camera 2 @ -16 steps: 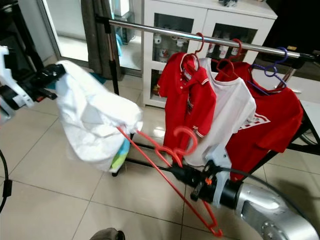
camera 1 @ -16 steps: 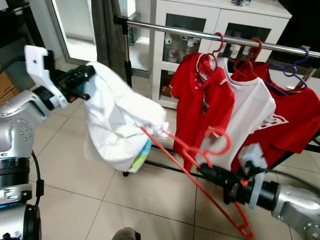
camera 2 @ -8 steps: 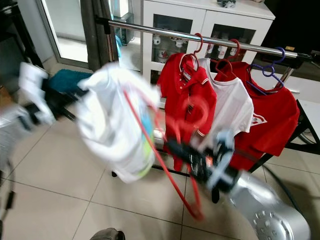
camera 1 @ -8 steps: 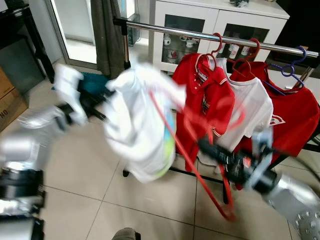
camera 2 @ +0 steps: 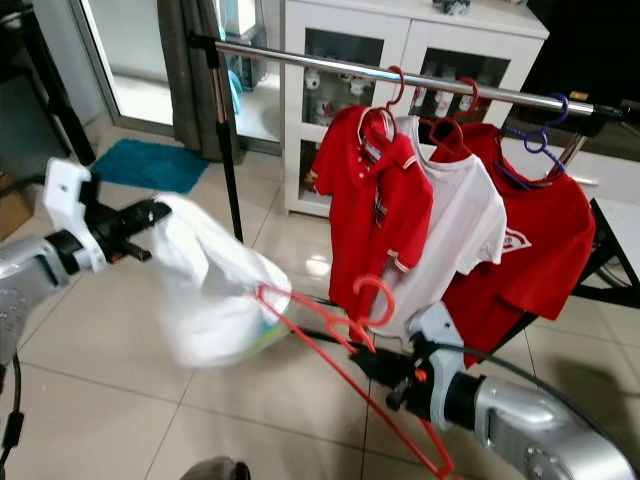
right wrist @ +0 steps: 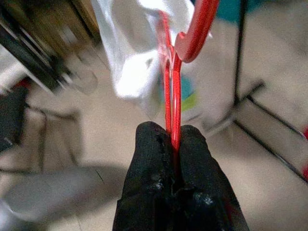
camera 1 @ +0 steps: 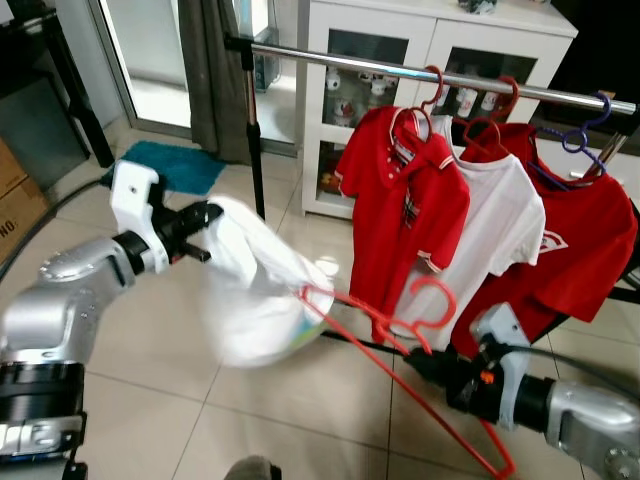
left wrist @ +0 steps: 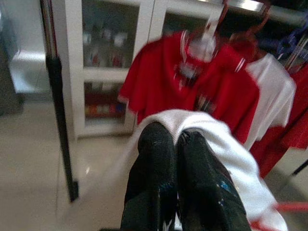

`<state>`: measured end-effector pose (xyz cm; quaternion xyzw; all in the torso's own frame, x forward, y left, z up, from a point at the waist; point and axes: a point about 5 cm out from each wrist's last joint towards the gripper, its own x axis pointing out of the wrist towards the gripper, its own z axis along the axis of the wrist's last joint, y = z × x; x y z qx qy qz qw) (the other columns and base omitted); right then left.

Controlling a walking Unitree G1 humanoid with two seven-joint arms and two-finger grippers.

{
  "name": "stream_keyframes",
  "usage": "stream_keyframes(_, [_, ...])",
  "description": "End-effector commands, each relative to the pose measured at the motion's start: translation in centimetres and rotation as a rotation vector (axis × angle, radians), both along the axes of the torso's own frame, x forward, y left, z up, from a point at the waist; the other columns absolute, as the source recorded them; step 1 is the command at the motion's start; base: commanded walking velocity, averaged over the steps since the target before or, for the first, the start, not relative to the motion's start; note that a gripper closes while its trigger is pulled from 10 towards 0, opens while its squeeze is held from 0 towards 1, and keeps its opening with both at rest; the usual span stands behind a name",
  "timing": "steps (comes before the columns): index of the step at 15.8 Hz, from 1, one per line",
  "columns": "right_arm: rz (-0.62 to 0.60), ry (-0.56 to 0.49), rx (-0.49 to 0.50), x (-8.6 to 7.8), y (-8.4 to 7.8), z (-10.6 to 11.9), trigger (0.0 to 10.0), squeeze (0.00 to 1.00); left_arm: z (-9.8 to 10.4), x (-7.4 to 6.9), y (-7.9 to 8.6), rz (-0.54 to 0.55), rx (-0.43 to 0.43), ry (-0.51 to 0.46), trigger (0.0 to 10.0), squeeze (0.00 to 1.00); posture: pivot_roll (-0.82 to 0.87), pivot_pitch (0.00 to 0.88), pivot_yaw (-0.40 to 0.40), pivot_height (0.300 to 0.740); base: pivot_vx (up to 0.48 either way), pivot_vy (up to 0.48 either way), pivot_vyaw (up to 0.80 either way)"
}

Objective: Hang hanger

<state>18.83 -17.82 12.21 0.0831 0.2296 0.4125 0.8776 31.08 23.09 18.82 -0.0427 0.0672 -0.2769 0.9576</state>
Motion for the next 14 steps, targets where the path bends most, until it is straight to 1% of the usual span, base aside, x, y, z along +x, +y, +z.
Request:
stream_keyframes(1, [0.038, -0.125, 0.125, 0.2, 0.1, 2.9, 10.0, 0.00, 1.7, 0.0, 0.2, -0.022, -0.021, -0.050, 0.0, 0.00, 0.01, 0.000, -0.016, 0.740, 0.000, 0.000, 0.00])
stream_keyframes(2, [0.061, -0.170, 0.210, 0.1, 0.3, 4.2, 10.0, 0.00, 1.7, 0.0, 0.3, -0.025, -0.005, -0.050, 0.0, 0.00, 0.01, 0.000, -0.016, 0.740, 0.000, 0.000, 0.00])
stream_keyframes(3, [0.060, -0.213, 0.307, 0.2, 0.3, 5.4, 10.0, 0.00, 1.3, 0.1, 0.5, -0.015, 0.013, -0.033, 0.0, 0.00, 0.01, 0.000, -0.016, 0.740, 0.000, 0.000, 0.00])
stream_keyframes(4, [0.033, -0.247, 0.361, 0.5, 0.0, 6.1, 10.0, 0.00, 1.0, 0.0, 0.6, -0.007, 0.025, -0.020, 0.0, 0.00, 0.01, 0.000, -0.015, 0.740, 0.000, 0.000, 0.00])
stream_keyframes(5, [-0.027, -0.245, 0.362, 1.1, -0.5, 5.9, 10.0, 0.00, 0.6, -0.2, 0.7, -0.011, 0.038, 0.002, 0.0, 0.00, 0.00, 0.000, -0.016, 0.740, 0.000, 0.000, 0.00])
stream_keyframes(6, [-0.046, -0.221, 0.319, 1.3, -0.8, 5.3, 10.0, 0.00, 0.2, -0.4, 0.6, -0.020, 0.051, 0.018, 0.0, 0.00, 0.00, 0.000, -0.015, 0.740, 0.000, 0.000, 0.00])
stream_keyframes(7, [-0.029, -0.201, 0.285, 1.0, -0.6, 4.8, 10.0, 0.00, 0.2, -0.5, 0.6, -0.022, 0.047, 0.019, 0.0, 0.00, 0.01, 0.000, -0.016, 0.740, 0.000, 0.000, 0.00])
stream_keyframes(8, [-0.026, -0.197, 0.288, 0.9, -0.6, 4.8, 10.0, 0.00, 0.3, -0.5, 0.6, -0.022, 0.042, 0.017, 0.0, 0.00, 0.01, 0.000, -0.016, 0.740, 0.000, 0.000, 0.00])
stream_keyframes(9, [-0.033, -0.193, 0.317, 0.8, -0.6, 5.0, 10.0, 0.00, 0.5, -0.6, 0.7, -0.024, 0.030, 0.009, 0.0, 0.00, 0.01, 0.000, -0.016, 0.740, 0.000, 0.000, 0.00])
stream_keyframes(10, [-0.053, -0.194, 0.324, 1.0, -0.7, 5.0, 10.0, 0.00, 0.6, -0.6, 0.7, -0.028, 0.024, 0.006, 0.0, 0.00, 0.01, 0.000, -0.016, 0.740, 0.000, 0.000, 0.00])
stream_keyframes(12, [-0.161, -0.198, 0.319, 2.1, -1.4, 4.9, 10.0, 0.00, 0.6, -0.9, 0.5, -0.078, 0.000, 0.020, 0.0, 0.00, 0.00, 0.000, -0.017, 0.740, 0.000, 0.000, 0.00])
stream_keyframes(13, [-0.168, -0.200, 0.327, 2.2, -1.4, 4.9, 10.0, 0.00, 0.5, -1.1, 0.4, -0.097, -0.003, 0.029, 0.0, 0.00, 0.00, 0.000, -0.017, 0.740, 0.000, 0.000, 0.00])
stream_keyframes(14, [-0.163, -0.201, 0.361, 2.2, -1.2, 5.0, 10.0, 0.00, 0.3, -1.5, 0.1, -0.129, -0.001, 0.042, 0.0, 0.00, 0.00, 0.000, -0.017, 0.740, 0.000, 0.000, 0.00])
